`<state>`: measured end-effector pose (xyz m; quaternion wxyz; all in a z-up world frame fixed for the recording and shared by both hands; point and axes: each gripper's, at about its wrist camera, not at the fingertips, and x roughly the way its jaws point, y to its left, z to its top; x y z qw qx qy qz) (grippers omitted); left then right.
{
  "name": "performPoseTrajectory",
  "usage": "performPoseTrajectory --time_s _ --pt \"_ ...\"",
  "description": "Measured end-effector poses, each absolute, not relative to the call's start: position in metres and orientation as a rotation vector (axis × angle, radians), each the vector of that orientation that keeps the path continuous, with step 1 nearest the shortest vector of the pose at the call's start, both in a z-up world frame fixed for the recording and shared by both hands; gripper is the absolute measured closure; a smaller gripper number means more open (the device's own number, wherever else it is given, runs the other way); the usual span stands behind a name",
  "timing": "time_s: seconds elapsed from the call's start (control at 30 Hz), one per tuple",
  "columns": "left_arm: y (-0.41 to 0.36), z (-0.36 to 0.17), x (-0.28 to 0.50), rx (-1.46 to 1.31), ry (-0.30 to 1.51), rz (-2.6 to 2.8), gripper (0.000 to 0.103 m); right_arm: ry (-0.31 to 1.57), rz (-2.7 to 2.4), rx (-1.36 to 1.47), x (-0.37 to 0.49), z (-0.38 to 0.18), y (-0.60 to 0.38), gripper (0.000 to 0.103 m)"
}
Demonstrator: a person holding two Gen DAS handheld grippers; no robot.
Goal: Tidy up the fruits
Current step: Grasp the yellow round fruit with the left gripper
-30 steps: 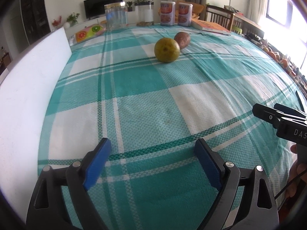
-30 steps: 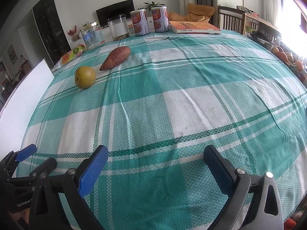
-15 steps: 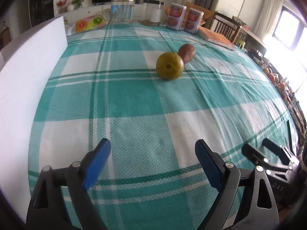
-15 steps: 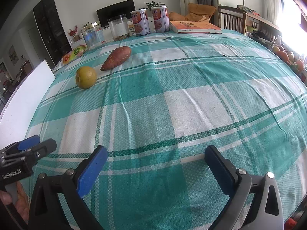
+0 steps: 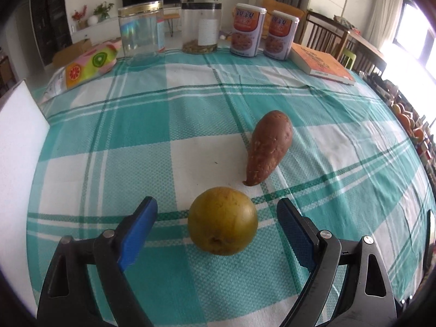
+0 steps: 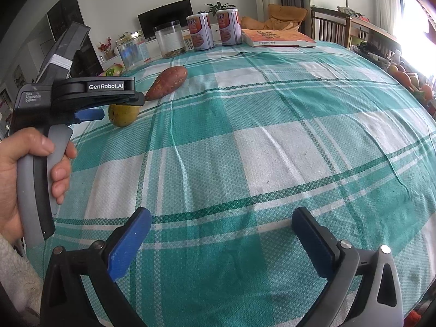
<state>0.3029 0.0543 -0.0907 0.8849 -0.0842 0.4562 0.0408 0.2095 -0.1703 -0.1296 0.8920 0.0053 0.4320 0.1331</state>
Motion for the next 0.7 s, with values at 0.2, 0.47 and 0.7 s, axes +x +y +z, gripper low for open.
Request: performPoseTrajectory --time_s 0.2,0.47,0.7 --pt "0.065 -0.092 0.287 -0.224 0.939 0.009 0.054 0.897 0.278 0.015 0.21 -0.13 -0.17 0.0" --pt "0.093 -0.09 0.211 -0.321 0.879 -0.002 0.048 0.897 0.279 0.017 0.211 -0.13 -0.17 0.0" --pt "0.093 -0.087 0.189 -0.26 0.861 0.022 0.027 0.897 0.278 0.015 0.21 -0.13 -0.171 0.0"
